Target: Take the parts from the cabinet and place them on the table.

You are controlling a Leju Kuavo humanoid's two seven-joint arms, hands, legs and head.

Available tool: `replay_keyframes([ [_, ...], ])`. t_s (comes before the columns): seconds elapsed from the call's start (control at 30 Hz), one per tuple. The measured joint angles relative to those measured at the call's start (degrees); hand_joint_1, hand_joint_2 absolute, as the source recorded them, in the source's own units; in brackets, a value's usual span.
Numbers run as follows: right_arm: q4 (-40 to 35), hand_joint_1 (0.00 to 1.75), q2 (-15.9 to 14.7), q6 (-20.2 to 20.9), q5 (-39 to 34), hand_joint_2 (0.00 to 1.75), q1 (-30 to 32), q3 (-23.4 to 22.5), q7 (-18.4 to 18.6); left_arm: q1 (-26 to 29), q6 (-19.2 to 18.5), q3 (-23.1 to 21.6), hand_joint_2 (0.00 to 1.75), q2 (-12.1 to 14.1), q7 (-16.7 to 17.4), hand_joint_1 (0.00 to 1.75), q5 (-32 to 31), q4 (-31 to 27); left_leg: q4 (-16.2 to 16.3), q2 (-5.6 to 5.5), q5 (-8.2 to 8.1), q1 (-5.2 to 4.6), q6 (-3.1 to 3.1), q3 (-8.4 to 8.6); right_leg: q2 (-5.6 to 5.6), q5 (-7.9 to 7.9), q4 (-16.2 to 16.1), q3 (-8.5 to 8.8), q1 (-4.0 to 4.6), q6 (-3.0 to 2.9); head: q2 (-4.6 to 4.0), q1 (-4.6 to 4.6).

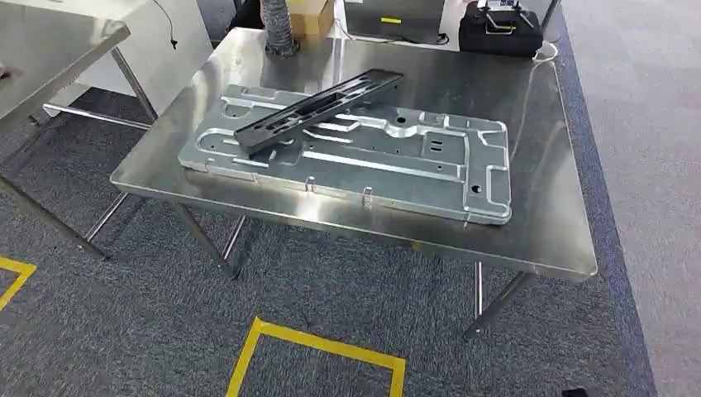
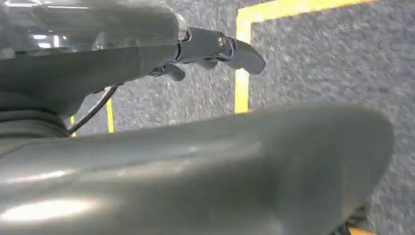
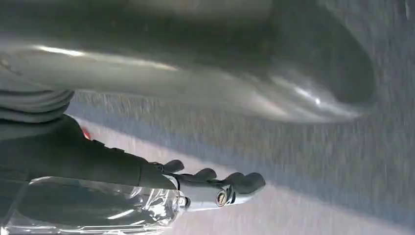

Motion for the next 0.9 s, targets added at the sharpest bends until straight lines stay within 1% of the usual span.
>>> replay_keyframes([
  [0.03,0.2,0.00,0.3,0.3,0.1,0.00,0.1,-0.1,0.3,0.1,0.0,0.0,0.00,-0.1,0.0,0.00,-0.1,0.0,-1.6,0.29,1.35,0.91,0.26,-0.04,-0.07,-0.08,0.2,-0.19,0.17,0.27,0.00,0.04],
  [0.07,0.6,0.00,0.7,0.5,0.1,0.00,0.3,-0.2,0.4,0.0,0.0,0.0,0.00,-0.1,0.0,0.00,-0.1,0.0,-1.9,0.44,1.91,0.66,0.57,-0.49,-0.01,-1.95,1.1,-0.72,0.22,0.45,0.00,0.02],
  [0.1,0.8,0.00,0.9,0.7,0.2,0.00,0.3,-0.4,0.7,-0.1,0.1,0.0,0.00,-0.1,0.0,0.00,-0.1,0.0,-1.9,0.45,2.57,0.66,0.76,-1.13,0.02,-5.57,4.3,-2.05,0.13,0.59,0.00,0.02],
  [0.13,0.9,0.00,1.3,1.1,0.2,0.00,0.2,-0.5,0.8,0.0,0.0,0.0,0.00,-0.1,0.0,0.00,-0.4,0.0,-1.8,0.49,3.05,0.66,0.69,-1.95,0.02,-8.84,8.6,-3.35,-0.04,0.87,0.00,0.02],
  [0.17,1.0,0.00,1.7,1.4,0.2,0.00,0.2,-0.6,0.8,0.0,0.0,0.0,0.00,-0.1,0.0,0.00,-0.5,0.0,-1.5,0.56,3.48,0.62,0.64,-2.76,0.00,-11.22,12.9,-4.51,-0.16,1.13,0.00,0.02],
  [0.2,1.2,0.00,2.1,1.5,0.2,0.00,0.3,-0.7,0.8,0.1,-0.1,0.0,0.00,-0.1,0.0,0.00,-0.5,0.0,-1.2,0.66,3.84,0.63,0.56,-3.60,0.00,-11.96,16.0,-4.99,-0.27,1.39,0.00,0.02],
  [0.23,1.5,0.00,2.6,1.7,0.4,0.00,0.3,-0.7,0.9,0.1,-0.1,0.0,0.00,-0.1,0.0,0.00,-0.6,0.0,-0.7,0.70,4.13,0.68,0.43,-4.44,-0.01,-10.94,16.8,-4.45,-0.50,1.65,0.00,0.02],
  [0.27,1.6,0.00,2.9,1.8,0.6,0.00,0.3,-0.7,0.9,0.1,-0.1,0.0,0.00,-0.1,0.0,0.00,-0.6,0.0,0.0,0.71,4.35,0.72,0.23,-5.28,-0.04,-9.01,15.1,-2.73,-0.72,1.84,0.00,0.02],
  [0.3,1.7,0.00,3.2,1.9,0.7,0.00,0.3,-0.7,0.9,0.2,-0.1,0.0,0.00,-0.2,0.0,0.00,-0.8,0.0,0.5,0.70,4.33,0.81,0.14,-6.10,-0.07,-6.90,11.2,0.02,-0.92,1.98,0.00,0.02],
  [0.33,1.7,0.00,3.4,2.2,0.7,0.00,0.2,-0.7,0.9,0.1,-0.1,0.0,0.00,-0.2,0.0,0.00,-1.0,0.0,1.2,0.70,4.40,0.91,-0.02,-6.83,-0.13,-5.36,6.2,3.41,-1.14,2.12,0.00,0.02],
  [0.37,1.8,0.00,3.8,2.3,0.7,0.00,0.1,-0.7,0.9,0.1,-0.1,0.0,0.00,-0.2,-0.1,0.00,-1.1,0.0,2.0,0.70,4.45,0.89,-0.31,-7.53,-0.16,-6.87,0.9,6.28,-1.25,2.18,0.00,0.02],
  [0.4,1.8,0.00,4.0,2.4,0.7,0.00,0.0,-0.7,0.9,0.1,-0.1,-0.1,0.00,-0.2,-0.1,0.00,-1.2,0.0,2.6,0.67,4.53,0.72,-0.67,-8.03,0.04,-7.51,-0.8,7.28,-0.50,1.62,0.00,0.00],
  [0.43,1.9,0.00,4.3,2.5,0.7,0.00,0.0,-0.7,1.0,0.1,-0.2,-0.1,0.00,-0.2,-0.2,0.00,-1.5,0.0,2.7,0.66,4.76,0.70,-1.02,-8.01,0.02,-7.33,-0.3,6.87,-0.54,1.14,0.00,0.02],
  [0.5,2.1,0.00,4.7,2.5,0.7,0.00,0.2,-0.8,1.0,0.2,-0.2,-0.3,0.00,-0.2,-0.2,0.00,-1.6,0.0,2.6,0.63,5.32,0.89,-1.73,-8.11,0.03,-7.18,-0.3,6.62,-0.26,0.38,0.00,0.02],
  [0.53,2.2,0.00,5.0,2.6,0.7,0.00,0.2,-0.8,1.0,0.2,-0.2,-0.4,0.00,-0.2,-0.2,0.00,-1.7,0.0,2.8,0.56,5.36,0.77,-2.04,-8.29,-0.06,-6.64,-0.8,6.54,-0.71,-0.36,0.00,0.02],
  [0.57,2.2,0.00,5.2,2.6,0.6,0.00,0.1,-0.9,0.9,0.2,-0.2,-0.5,0.00,-0.2,-0.2,0.00,-1.7,0.0,3.8,0.30,3.93,1.11,-2.47,-8.70,-0.17,-6.27,-0.8,6.32,-0.68,-0.83,0.00,0.02],
  [0.6,2.2,0.00,5.3,2.8,0.6,0.00,0.1,-0.9,0.9,0.2,-0.2,-0.5,0.00,-0.2,-0.2,0.00,-1.7,0.0,6.6,0.27,1.37,1.22,-2.84,-9.76,0.02,-6.00,-0.8,5.94,-0.65,-1.26,0.00,0.00],
  [0.63,2.3,0.00,5.5,3.3,0.6,0.00,0.1,-1.0,0.9,0.2,-0.3,-0.6,0.00,-0.2,-0.2,0.00,-1.8,0.0,11.1,0.26,-1.58,1.45,-3.17,-11.38,0.09,-5.68,-0.8,5.60,-0.60,-1.36,0.00,0.02],
  [0.67,2.3,0.00,5.7,3.6,0.5,0.00,0.2,-1.0,0.9,0.2,-0.3,-0.6,0.00,-0.2,-0.2,0.00,-1.8,0.0,16.0,0.26,-4.12,1.59,-3.44,-13.12,0.24,-5.41,-0.7,5.16,-0.53,-1.35,0.00,0.02],
  [0.7,2.4,0.00,5.8,4.0,0.5,0.00,0.2,-1.0,0.9,0.2,-0.3,-0.6,0.00,-0.2,-0.2,0.00,-1.8,0.0,19.8,0.26,-5.51,1.71,-3.61,-14.30,0.47,-5.16,-0.6,4.75,-0.50,-1.32,0.00,0.02],
  [0.73,2.4,0.00,5.9,4.4,0.5,0.00,0.2,-1.0,0.9,0.3,-0.3,-0.6,0.00,-0.2,-0.1,0.00,-1.8,0.0,21.1,0.26,-5.46,1.83,-3.72,-14.37,0.81,-4.97,-0.6,4.44,-0.50,-1.23,0.00,0.00],
  [0.77,2.5,0.00,6.1,4.5,0.4,0.00,0.2,-1.0,0.9,0.3,-0.3,-0.6,0.00,-0.2,-0.1,0.00,-1.8,0.0,19.3,0.23,-4.00,1.92,-3.68,-12.90,1.30,-4.76,-0.5,4.18,-0.52,-1.10,0.00,0.02],
  [0.8,2.5,0.00,6.2,4.6,0.3,0.00,0.1,-1.0,0.9,0.3,-0.3,-0.7,0.00,-0.2,-0.1,0.00,-1.8,0.0,15.2,0.13,-1.79,1.98,-3.56,-10.20,1.88,-4.65,-0.4,4.01,-0.55,-0.93,0.00,0.02],
  [0.83,2.6,0.00,6.3,4.6,0.3,0.00,0.1,-1.1,1.0,0.3,-0.3,-0.7,0.00,-0.2,-0.1,0.00,-1.8,0.0,9.9,-0.51,0.48,1.99,-3.28,-7.04,2.46,-4.57,-0.3,3.94,-0.56,-0.80,0.00,0.00],
  [0.87,2.6,0.00,6.5,4.7,0.3,0.00,0.1,-1.1,1.2,0.3,-0.3,-0.7,0.00,-0.2,-0.1,0.00,-1.8,0.0,4.5,-2.65,1.92,1.99,-2.79,-3.99,2.90,-4.51,-0.2,3.84,-0.72,-0.71,0.00,0.02],
  [0.9,2.6,0.00,6.8,4.9,0.3,0.00,-0.2,-1.1,1.3,0.3,-0.3,-0.7,0.00,0.0,-0.1,0.00,-1.8,0.0,2.6,-4.20,0.71,2.06,-2.38,-2.47,3.31,-4.37,-0.2,3.50,-0.48,-0.37,0.00,0.00],
])
